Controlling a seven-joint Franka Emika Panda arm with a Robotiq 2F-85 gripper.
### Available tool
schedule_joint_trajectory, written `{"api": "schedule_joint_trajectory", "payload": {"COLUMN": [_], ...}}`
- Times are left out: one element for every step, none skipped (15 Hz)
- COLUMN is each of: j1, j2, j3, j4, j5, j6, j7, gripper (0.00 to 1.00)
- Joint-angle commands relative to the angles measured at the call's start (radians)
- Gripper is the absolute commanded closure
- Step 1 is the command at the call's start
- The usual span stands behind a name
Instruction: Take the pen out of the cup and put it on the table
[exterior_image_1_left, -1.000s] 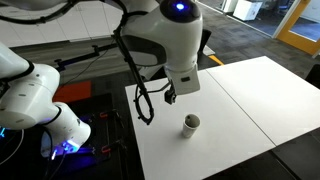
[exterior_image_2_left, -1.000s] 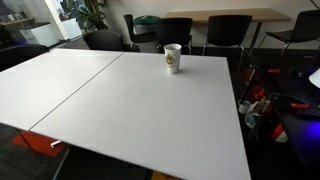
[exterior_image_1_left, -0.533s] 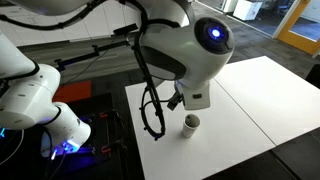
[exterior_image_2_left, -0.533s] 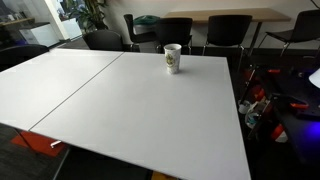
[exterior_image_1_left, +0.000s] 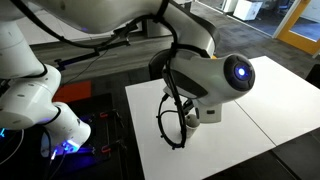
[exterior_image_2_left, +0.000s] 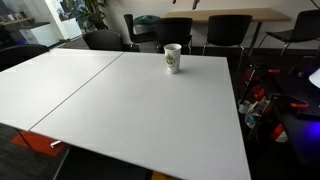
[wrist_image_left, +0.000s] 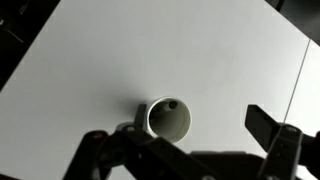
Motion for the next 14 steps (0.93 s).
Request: {"api": "schedule_joint_trajectory", "payload": {"j1": [-0.017, -0.015, -0.012, -0.01, -0.009, -0.007, -0.007, -0.007, -0.007, -0.01, -0.014, -0.013, -0.012, -0.012], "j2": [0.088, 0.106, 0.122, 0.136, 0.152, 0.163, 0.179, 0.195, 0.208, 0.213, 0.191, 0.202, 0.209, 0.211], "j3": [0.017, 0.019, 0.02, 0.021, 0.024, 0.026, 0.029, 0.032, 0.034, 0.044, 0.039, 0.044, 0.047, 0.05], "j4": [0.076, 0.083, 0.092, 0.097, 0.103, 0.105, 0.109, 0.112, 0.115, 0.116, 0.087, 0.089, 0.092, 0.093], "j5": [0.021, 0.011, 0.001, -0.005, -0.005, -0.006, -0.005, -0.004, -0.005, -0.002, 0.001, 0.001, 0.001, 0.001], "j6": [-0.014, -0.014, -0.009, -0.008, -0.009, -0.003, -0.005, -0.005, -0.008, -0.023, 0.001, 0.001, 0.001, 0.001], "j7": [0.01, 0.02, 0.032, 0.042, 0.046, 0.053, 0.056, 0.062, 0.068, 0.035, 0.028, 0.028, 0.028, 0.027], "gripper": [0.0, 0.0, 0.0, 0.0, 0.0, 0.0, 0.0, 0.0, 0.0, 0.0, 0.0, 0.0, 0.0, 0.0]}}
